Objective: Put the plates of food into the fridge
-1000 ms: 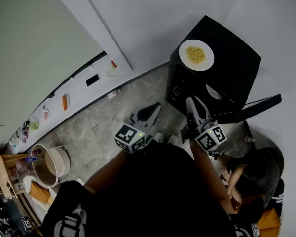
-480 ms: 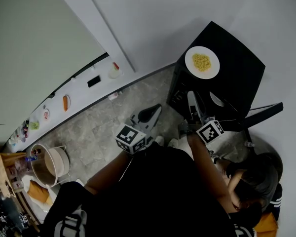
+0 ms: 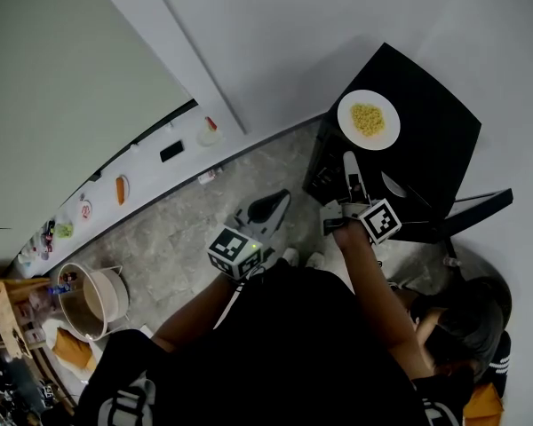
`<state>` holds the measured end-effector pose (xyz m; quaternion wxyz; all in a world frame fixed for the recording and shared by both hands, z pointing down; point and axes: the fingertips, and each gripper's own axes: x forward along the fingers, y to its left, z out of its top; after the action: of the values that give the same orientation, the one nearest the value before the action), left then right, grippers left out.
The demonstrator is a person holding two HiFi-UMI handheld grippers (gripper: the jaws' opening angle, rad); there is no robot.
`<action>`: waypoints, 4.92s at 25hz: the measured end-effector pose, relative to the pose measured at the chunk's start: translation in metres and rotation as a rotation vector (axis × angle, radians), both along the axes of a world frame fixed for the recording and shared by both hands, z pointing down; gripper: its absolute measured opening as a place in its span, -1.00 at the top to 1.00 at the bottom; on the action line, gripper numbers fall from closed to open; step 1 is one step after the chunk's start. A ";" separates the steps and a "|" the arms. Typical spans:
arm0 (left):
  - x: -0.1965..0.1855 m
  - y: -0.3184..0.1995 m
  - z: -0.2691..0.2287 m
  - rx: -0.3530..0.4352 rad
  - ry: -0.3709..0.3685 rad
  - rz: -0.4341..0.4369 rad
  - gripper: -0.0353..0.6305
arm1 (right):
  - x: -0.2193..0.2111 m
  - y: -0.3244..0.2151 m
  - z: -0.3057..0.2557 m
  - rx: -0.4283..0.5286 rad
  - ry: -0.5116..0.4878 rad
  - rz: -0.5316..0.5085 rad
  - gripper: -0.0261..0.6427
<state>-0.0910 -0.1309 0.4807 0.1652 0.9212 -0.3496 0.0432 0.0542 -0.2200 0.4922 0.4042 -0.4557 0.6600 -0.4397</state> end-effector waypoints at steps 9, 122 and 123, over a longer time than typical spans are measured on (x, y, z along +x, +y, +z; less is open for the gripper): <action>-0.001 -0.008 0.002 -0.007 0.008 -0.001 0.82 | 0.001 -0.023 0.003 -0.053 -0.146 0.025 0.56; 0.004 0.035 0.019 -0.049 -0.049 0.009 0.82 | 0.000 0.042 0.157 -0.379 -0.273 -0.205 0.81; 0.004 0.034 0.020 -0.049 -0.049 0.010 0.82 | 0.001 0.038 0.157 -0.381 -0.278 -0.200 0.81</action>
<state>-0.0868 -0.0971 0.5004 0.1790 0.9172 -0.3479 0.0751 0.0553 -0.1818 0.6496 0.3524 -0.3911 0.5450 -0.6525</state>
